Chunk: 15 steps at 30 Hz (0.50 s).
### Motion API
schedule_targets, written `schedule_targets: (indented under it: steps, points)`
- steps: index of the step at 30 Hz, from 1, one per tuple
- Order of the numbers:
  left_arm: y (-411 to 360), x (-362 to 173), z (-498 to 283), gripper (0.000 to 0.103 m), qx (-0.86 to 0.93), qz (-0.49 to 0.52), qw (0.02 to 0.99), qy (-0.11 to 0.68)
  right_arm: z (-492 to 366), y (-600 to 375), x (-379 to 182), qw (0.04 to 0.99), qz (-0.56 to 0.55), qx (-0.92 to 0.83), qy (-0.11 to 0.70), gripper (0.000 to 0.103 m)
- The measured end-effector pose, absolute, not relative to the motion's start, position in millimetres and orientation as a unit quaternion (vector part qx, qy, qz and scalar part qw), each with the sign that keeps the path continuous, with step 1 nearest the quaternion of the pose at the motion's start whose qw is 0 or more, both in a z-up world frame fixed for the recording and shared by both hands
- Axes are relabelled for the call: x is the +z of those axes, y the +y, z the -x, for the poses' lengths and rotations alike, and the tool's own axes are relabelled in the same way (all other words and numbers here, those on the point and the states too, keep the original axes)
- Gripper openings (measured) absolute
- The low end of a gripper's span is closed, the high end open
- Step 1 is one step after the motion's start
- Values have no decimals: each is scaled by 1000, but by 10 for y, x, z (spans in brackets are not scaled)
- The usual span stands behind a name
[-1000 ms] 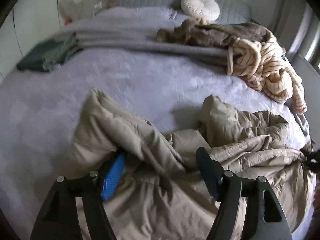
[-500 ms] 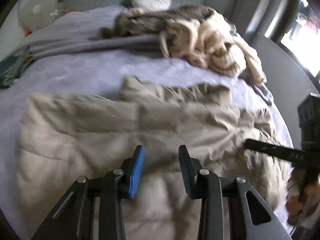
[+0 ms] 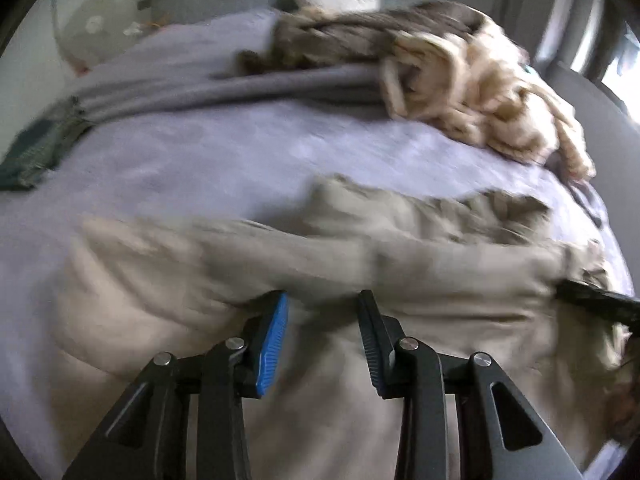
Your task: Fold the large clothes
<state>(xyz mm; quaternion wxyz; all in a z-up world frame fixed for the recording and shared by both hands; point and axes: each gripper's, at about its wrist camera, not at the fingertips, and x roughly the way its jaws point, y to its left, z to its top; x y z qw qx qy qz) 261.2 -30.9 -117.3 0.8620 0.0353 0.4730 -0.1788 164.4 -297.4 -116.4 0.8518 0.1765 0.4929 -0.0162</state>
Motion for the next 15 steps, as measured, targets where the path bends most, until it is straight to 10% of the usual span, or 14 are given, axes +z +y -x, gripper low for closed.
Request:
schedule_targets:
  steps: [15]
  points:
    - [271, -1749, -3235, 38, -102, -11, 832, 545, -1458, -4265, -1644, 777, -317, -159, 520, 0]
